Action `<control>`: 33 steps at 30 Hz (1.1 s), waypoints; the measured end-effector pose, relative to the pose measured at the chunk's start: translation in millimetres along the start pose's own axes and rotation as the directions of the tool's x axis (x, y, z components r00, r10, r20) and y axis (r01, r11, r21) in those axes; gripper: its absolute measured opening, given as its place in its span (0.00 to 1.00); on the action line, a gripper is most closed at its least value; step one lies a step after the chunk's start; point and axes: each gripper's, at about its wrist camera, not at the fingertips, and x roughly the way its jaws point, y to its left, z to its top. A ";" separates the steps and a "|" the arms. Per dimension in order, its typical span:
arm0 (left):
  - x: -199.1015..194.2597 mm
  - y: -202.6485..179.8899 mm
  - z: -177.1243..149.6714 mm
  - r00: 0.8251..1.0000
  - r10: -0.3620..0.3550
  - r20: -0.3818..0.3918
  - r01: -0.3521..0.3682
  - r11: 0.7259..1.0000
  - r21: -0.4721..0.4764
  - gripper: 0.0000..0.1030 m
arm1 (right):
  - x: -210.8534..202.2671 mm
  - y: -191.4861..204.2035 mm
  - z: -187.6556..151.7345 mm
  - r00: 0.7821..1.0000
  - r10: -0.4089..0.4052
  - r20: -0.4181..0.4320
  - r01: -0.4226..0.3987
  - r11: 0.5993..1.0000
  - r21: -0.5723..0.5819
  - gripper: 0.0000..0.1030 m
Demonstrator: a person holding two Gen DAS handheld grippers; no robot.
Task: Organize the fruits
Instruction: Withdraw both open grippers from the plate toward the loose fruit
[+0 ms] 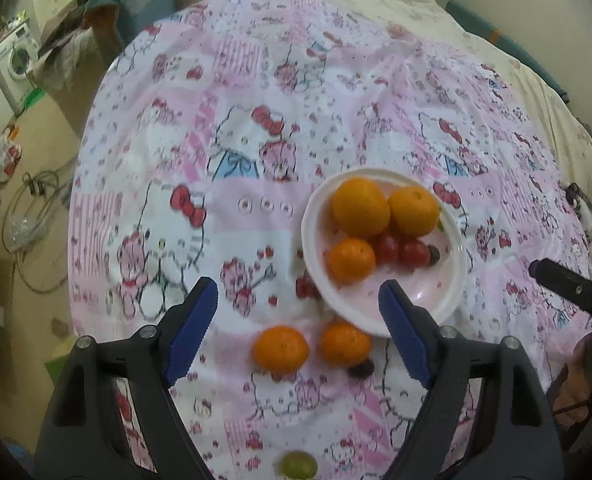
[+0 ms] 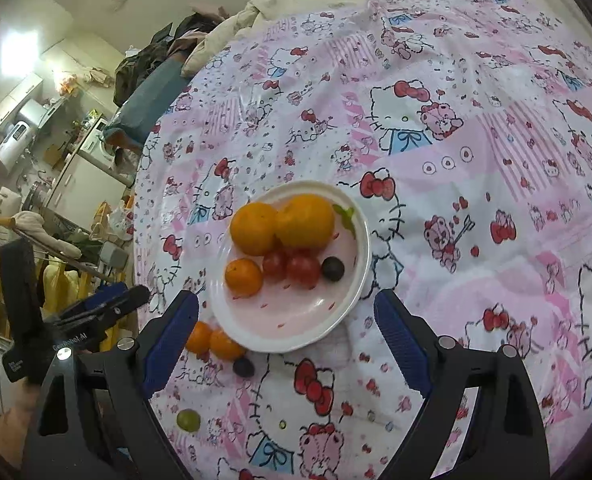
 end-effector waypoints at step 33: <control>45.9 39.7 -28.7 0.983 0.014 -0.182 -0.058 0.969 -0.242 0.83 | 28.2 -4.2 -49.1 0.993 -0.015 -0.121 0.024 0.997 0.073 0.89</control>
